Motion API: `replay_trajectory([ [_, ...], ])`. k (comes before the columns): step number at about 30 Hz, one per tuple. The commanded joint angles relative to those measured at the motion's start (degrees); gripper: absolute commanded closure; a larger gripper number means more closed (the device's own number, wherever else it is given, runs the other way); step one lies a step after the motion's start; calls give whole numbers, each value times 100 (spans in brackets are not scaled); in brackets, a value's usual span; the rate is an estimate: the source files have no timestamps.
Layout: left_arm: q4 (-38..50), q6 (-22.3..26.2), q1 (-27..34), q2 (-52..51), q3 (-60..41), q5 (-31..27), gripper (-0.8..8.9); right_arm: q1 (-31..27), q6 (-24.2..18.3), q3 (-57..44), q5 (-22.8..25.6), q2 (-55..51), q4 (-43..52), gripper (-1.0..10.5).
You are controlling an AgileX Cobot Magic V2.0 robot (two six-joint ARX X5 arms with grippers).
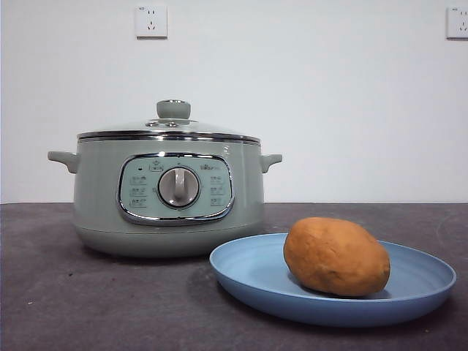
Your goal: Take the potato out from the steamer,put the potato on the plate,close the lid
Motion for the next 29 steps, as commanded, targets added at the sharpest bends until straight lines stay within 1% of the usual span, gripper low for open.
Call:
replay_trajectory([
  [1, 11, -39, 17, -17, -87, -9, 817, -2, -28, -267, 24, -125, 90, 946],
  [9, 11, -39, 17, -17, -87, -9, 816, -2, 17, -785, 17, -348, 9, 946],
  [14, 11, -39, 17, -17, -87, -9, 817, 0, -92, -785, 22, -348, -275, 946],
  [18, 11, -39, 17, -17, -87, -9, 816, -2, -59, -782, 20, -348, -490, 946],
  [20, 11, -39, 17, -17, -87, -9, 816, -2, 42, -782, 20, -348, -483, 946],
  [29, 11, -39, 17, -17, -87, -9, 816, -2, 37, -780, 24, -337, -483, 946],
])
